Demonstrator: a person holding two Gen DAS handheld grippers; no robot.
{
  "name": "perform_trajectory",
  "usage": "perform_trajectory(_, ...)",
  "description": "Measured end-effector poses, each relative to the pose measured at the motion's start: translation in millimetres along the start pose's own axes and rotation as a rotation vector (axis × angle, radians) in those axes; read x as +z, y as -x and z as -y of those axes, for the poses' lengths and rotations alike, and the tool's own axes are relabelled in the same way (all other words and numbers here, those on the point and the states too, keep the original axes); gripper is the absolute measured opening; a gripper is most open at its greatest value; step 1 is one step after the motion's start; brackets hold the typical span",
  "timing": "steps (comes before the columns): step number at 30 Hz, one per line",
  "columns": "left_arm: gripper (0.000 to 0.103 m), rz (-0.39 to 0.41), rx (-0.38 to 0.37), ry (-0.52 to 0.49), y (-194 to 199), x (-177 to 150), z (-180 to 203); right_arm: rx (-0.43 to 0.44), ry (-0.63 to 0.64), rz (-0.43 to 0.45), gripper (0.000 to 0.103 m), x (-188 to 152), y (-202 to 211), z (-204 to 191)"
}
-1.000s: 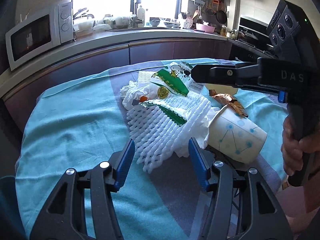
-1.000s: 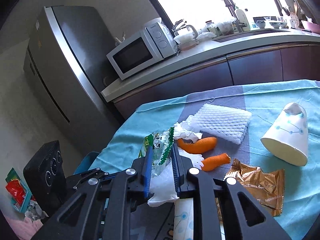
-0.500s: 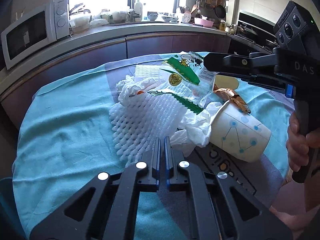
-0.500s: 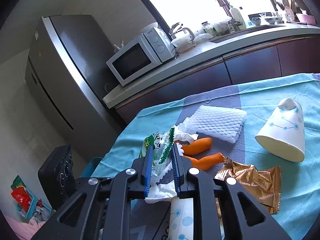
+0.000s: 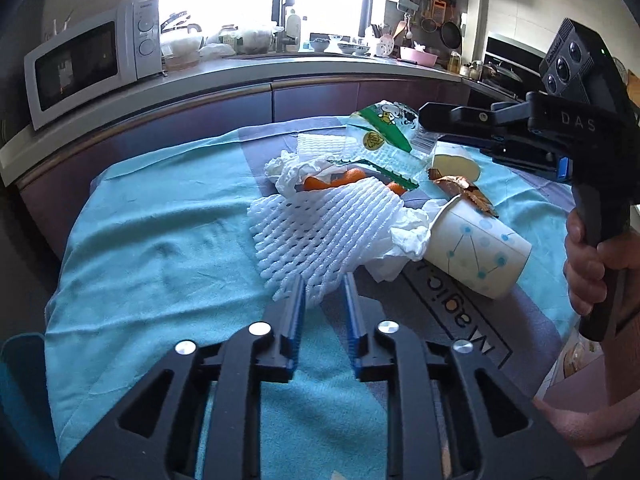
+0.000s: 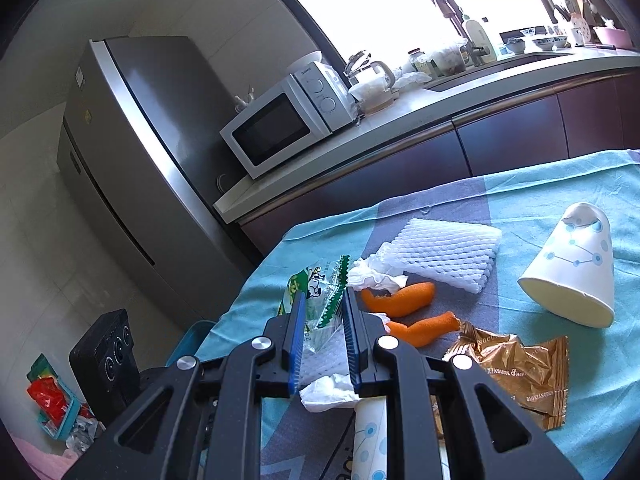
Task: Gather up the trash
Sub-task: 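Grasp the white foam net with the left tool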
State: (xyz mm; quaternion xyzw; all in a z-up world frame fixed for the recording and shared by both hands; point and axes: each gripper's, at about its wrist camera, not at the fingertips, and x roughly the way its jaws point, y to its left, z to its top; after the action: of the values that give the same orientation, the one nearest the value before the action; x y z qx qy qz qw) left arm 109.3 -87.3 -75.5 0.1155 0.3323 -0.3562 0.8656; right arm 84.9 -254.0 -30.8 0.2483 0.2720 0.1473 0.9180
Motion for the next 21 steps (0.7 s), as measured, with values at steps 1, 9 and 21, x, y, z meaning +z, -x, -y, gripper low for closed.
perform_trajectory(1,0.036,-0.002,0.003,-0.027,-2.5,0.5,3.8,0.001,-0.003,-0.003,0.017,-0.9,-0.7,0.3)
perform_trajectory(9,0.042,-0.077,0.069,-0.162,-32.5,12.8,26.2,-0.003,-0.015,-0.003,0.017,-2.4,2.2,5.8)
perform_trajectory(21,0.002,-0.043,0.034,-0.062,-15.8,15.0,10.4,0.020,-0.006,-0.009,0.018,-3.0,-3.0,0.5)
